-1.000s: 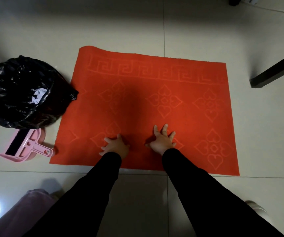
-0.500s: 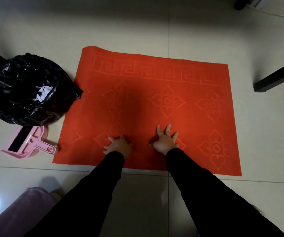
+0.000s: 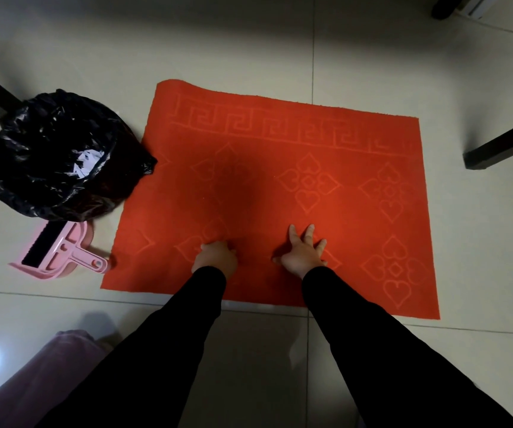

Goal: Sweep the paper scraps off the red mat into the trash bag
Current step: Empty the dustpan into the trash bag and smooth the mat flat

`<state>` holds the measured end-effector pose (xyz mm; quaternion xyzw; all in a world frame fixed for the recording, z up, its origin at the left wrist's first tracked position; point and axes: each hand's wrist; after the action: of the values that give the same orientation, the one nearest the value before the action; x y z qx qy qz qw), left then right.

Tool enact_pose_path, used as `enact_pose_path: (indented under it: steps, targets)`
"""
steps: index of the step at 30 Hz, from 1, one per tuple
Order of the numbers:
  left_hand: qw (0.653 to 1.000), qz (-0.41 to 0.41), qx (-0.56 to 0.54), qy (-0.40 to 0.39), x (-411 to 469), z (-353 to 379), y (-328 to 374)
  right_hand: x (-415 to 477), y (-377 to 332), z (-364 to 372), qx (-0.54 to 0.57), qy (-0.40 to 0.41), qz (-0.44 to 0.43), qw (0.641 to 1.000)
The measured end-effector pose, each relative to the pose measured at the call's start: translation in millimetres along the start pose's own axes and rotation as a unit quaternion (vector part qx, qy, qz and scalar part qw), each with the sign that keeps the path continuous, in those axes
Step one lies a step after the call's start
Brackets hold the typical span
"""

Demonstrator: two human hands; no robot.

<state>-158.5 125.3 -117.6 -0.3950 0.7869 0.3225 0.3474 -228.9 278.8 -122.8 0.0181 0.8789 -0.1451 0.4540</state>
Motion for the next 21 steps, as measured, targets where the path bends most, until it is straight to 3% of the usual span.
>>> enact_pose_path:
  steps: [6,11,17,21]
  targets:
    - [0.998,0.032,-0.040,0.026,-9,-9,-6,-5,-7,5,0.001,0.015,0.016,1.000]
    - [0.989,0.042,-0.139,0.035,-13,-19,-13,-12,-24,7,0.007,0.037,-0.003,0.999]
    - [0.959,0.070,-0.229,0.149,-20,-37,-23,-17,-49,10,0.033,0.066,-0.048,0.996]
    - [0.914,0.014,-0.335,0.227,-16,-56,-35,-22,-59,15,0.032,0.064,-0.060,0.996]
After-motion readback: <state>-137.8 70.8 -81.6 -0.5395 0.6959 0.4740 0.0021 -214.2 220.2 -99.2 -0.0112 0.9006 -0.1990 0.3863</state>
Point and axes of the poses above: each hand's wrist, its own x-axis towards the middle knuckle, its own z-axis out of the palm, y = z × x, and after that the axes turned 3 degrees about -x, right-handed
